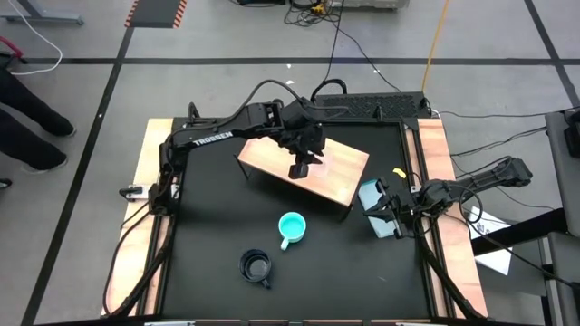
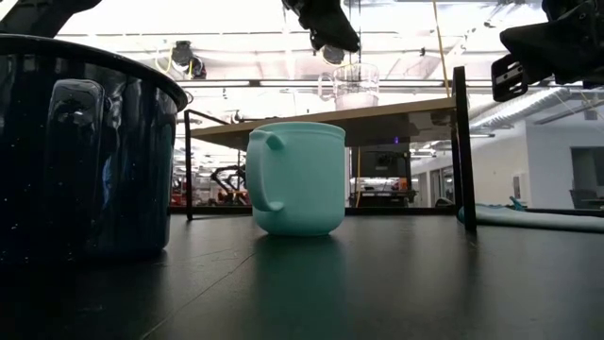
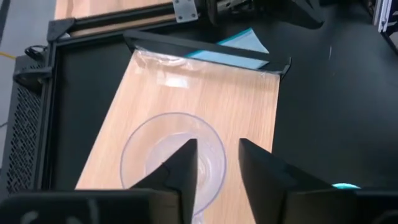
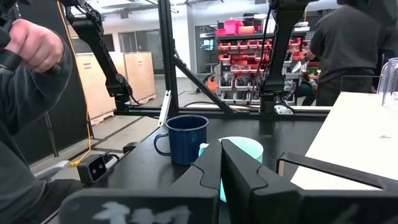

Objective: Stack small to large cups/mugs on shelf
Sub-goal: Put the transparent mug on the shelf

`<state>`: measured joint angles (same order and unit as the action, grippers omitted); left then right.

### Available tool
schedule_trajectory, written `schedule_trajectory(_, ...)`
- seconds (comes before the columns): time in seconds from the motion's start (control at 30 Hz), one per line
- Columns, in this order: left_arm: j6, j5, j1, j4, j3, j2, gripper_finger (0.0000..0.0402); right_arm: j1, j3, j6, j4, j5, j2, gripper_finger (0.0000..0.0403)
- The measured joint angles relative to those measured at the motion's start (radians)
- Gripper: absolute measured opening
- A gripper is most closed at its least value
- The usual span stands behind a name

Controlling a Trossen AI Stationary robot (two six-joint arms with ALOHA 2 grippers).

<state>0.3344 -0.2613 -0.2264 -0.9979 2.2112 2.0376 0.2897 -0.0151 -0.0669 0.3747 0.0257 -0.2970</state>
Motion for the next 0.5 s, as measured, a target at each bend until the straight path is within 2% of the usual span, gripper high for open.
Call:
schedule_trajectory(0.23, 0.000, 0.000, 0.000, -0.006, 0.000, 0.007, 0.0166, 0.000, 0.000, 0.000, -0.001, 0.000, 0.000, 0.0000)
schedule_trajectory(0.5, 0.011, 0.001, -0.001, -0.003, -0.068, 0.008, 0.0172, 0.000, 0.000, 0.000, -0.005, 0.000, 0.000, 0.0000)
